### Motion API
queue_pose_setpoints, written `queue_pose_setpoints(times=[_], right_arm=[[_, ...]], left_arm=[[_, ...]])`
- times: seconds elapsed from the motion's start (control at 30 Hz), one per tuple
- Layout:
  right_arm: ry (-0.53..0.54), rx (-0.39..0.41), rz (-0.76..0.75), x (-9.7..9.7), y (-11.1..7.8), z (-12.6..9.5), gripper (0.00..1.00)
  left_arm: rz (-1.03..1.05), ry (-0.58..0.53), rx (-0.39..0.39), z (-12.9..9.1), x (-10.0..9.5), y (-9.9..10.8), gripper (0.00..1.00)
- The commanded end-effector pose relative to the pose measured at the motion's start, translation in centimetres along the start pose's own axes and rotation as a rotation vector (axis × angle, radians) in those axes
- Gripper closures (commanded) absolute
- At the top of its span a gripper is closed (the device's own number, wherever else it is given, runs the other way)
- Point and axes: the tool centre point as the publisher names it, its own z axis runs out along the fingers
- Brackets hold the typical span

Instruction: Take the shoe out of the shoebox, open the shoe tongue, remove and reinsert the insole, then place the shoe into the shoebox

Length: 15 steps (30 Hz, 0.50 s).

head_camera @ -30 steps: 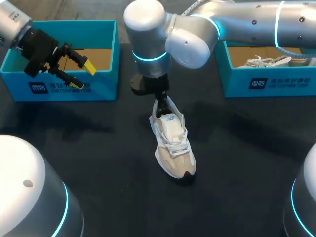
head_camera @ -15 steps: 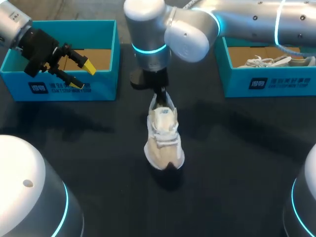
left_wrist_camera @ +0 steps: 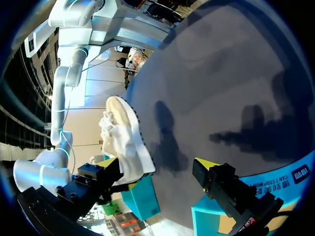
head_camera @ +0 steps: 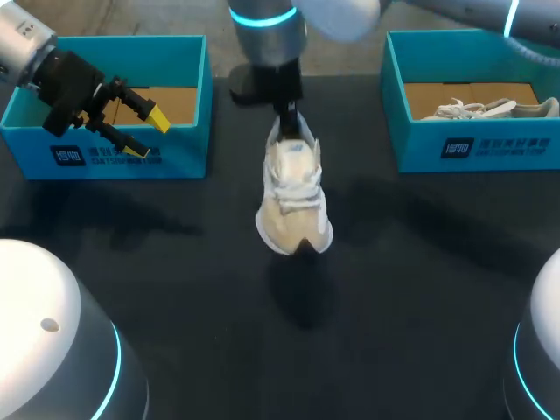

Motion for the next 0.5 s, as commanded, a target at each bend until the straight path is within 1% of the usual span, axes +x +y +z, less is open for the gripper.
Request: queue_pose_setpoints(times=[0.03,0.17,0.2,0.27,0.5], right_arm=[[-0.034,-0.018,0.002,0.2,-1.8,-5.1,1.0],[-0.078,-0.022,-0.017,-0.2,-2.1,-6.8,1.0],[-0.082,-0.011,-0.024,-0.3,-2.0,-7.1,1.0],[-0.108,-0.011,0.005,-0.4,-2.0,-7.7,1.0],[-0.108,-0.011,0.005,-0.4,-2.0,-7.7,1.0]], left_arm=[[0.001,0.003,-0.001,0.0,0.0,0.0,0.0],[0.001,0.003,-0.001,0.0,0.0,0.0,0.0],[0.001,0.003,-0.001,0.0,0.0,0.0,0.0],[0.001,0.003,-0.001,0.0,0.0,0.0,0.0],[0.001,0.003,-0.001,0.0,0.0,0.0,0.0]])
